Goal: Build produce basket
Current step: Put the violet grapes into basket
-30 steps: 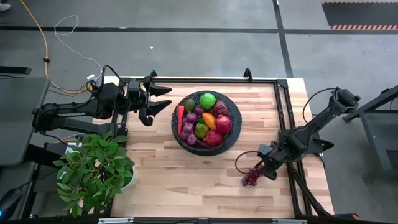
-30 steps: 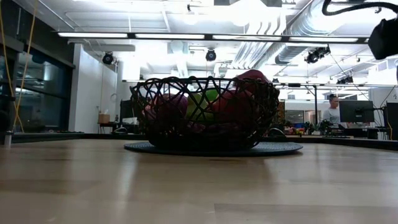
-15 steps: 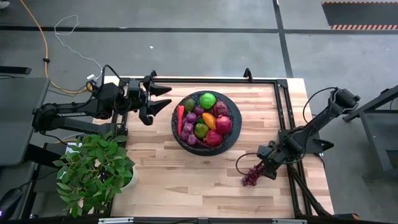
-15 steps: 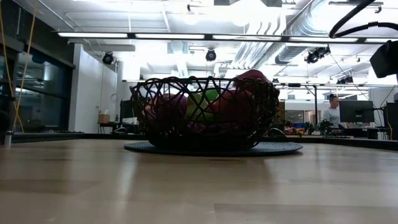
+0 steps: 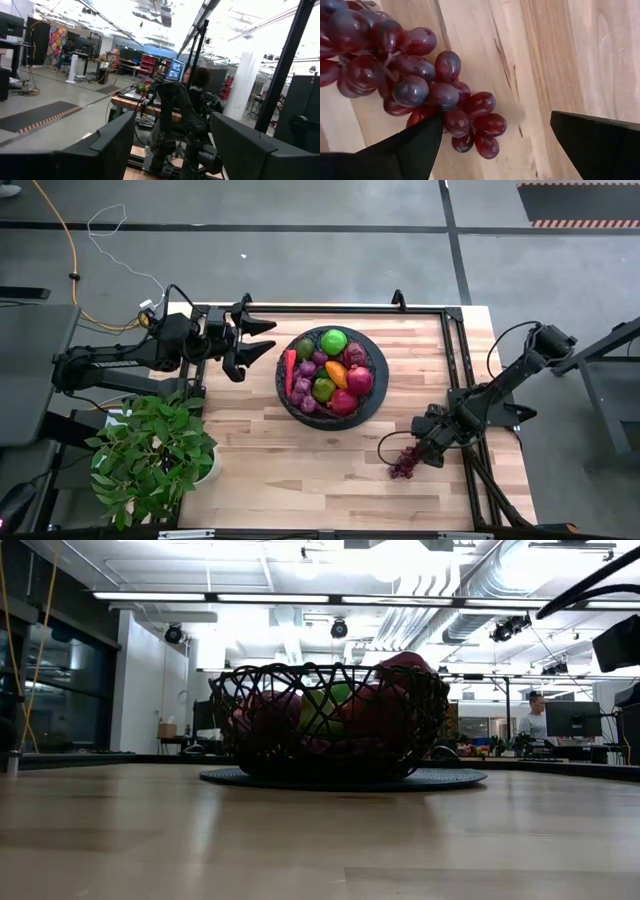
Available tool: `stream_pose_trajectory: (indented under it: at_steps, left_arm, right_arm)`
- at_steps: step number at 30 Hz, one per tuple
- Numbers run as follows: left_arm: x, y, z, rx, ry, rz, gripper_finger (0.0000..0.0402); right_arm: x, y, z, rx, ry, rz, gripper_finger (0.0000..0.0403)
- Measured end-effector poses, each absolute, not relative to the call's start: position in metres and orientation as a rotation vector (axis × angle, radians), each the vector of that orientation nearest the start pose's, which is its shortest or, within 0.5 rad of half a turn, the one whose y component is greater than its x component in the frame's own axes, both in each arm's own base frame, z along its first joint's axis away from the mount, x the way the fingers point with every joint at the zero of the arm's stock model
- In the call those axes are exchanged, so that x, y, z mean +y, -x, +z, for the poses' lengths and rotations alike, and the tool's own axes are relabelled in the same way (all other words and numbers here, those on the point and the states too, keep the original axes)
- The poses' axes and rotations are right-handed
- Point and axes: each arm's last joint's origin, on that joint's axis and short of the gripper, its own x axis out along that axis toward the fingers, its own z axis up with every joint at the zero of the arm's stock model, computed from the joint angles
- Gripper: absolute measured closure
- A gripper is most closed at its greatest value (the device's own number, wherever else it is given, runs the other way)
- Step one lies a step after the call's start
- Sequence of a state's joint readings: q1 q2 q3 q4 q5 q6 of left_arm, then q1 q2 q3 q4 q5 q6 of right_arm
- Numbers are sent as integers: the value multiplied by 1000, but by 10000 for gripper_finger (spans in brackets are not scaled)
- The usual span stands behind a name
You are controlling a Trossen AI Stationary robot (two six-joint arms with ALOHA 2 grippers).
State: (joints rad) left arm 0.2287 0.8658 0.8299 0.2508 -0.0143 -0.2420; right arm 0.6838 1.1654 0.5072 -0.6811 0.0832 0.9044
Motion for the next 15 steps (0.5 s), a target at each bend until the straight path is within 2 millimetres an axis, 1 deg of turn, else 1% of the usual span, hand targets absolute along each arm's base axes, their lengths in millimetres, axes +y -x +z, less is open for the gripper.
stream_pose_trajectory:
  at_steps: [3,6,11,15]
  left_arm:
    - [44,-185,376,-242,216,216,155]
    - [44,-185,376,-242,216,216,155]
    - [44,-186,375,-230,219,218,155]
    - [44,-186,374,-221,220,219,155]
  right_arm:
    - [104,-133,149,1336,-226,-91,62]
    - [104,-133,148,1323,-195,-90,82]
    - [104,-133,148,1315,-180,-89,125]
    - [105,-134,149,1306,-195,-86,171]
